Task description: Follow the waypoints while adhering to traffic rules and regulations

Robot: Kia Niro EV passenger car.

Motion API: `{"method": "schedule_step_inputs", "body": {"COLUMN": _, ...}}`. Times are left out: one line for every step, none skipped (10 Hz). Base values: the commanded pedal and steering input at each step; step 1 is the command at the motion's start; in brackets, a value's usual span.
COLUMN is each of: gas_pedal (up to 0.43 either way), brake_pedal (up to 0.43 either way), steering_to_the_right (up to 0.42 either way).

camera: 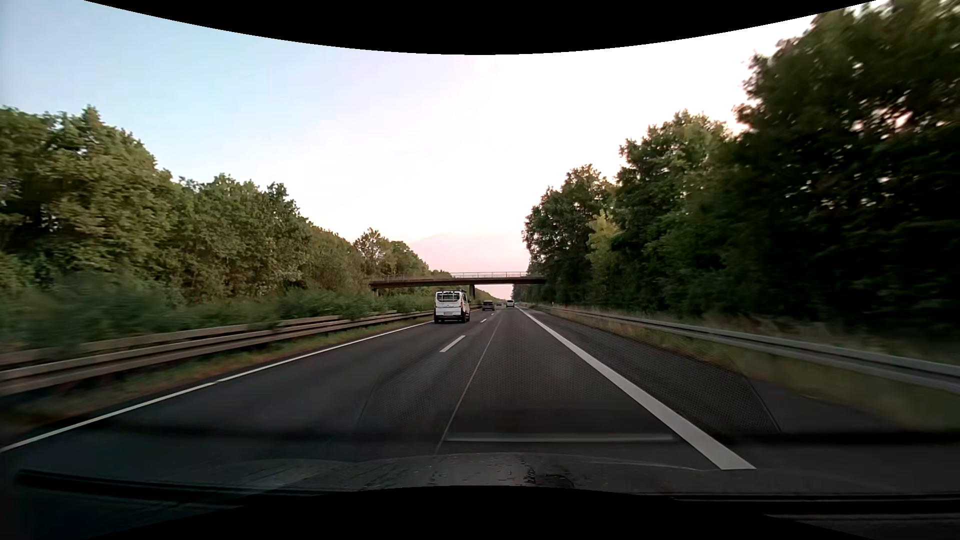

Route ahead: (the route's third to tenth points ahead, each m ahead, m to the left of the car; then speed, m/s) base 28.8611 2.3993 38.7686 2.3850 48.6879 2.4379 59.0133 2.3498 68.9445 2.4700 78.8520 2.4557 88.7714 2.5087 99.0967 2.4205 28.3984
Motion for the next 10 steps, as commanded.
{"method": "schedule_step_inputs", "body": {"gas_pedal": 0.287, "brake_pedal": 0.0, "steering_to_the_right": -0.003}}
{"method": "schedule_step_inputs", "body": {"gas_pedal": 0.287, "brake_pedal": 0.0, "steering_to_the_right": -0.003}}
{"method": "schedule_step_inputs", "body": {"gas_pedal": 0.287, "brake_pedal": 0.0, "steering_to_the_right": -0.003}}
{"method": "schedule_step_inputs", "body": {"gas_pedal": 0.287, "brake_pedal": 0.0, "steering_to_the_right": -0.003}}
{"method": "schedule_step_inputs", "body": {"gas_pedal": 0.287, "brake_pedal": 0.0, "steering_to_the_right": -0.004}}
{"method": "schedule_step_inputs", "body": {"gas_pedal": 0.287, "brake_pedal": 0.0, "steering_to_the_right": -0.003}}
{"method": "schedule_step_inputs", "body": {"gas_pedal": 0.287, "brake_pedal": 0.0, "steering_to_the_right": -0.004}}
{"method": "schedule_step_inputs", "body": {"gas_pedal": 0.28, "brake_pedal": 0.0, "steering_to_the_right": -0.003}}
{"method": "schedule_step_inputs", "body": {"gas_pedal": 0.28, "brake_pedal": 0.0, "steering_to_the_right": -0.004}}
{"method": "schedule_step_inputs", "body": {"gas_pedal": 0.28, "brake_pedal": 0.0, "steering_to_the_right": -0.004}}
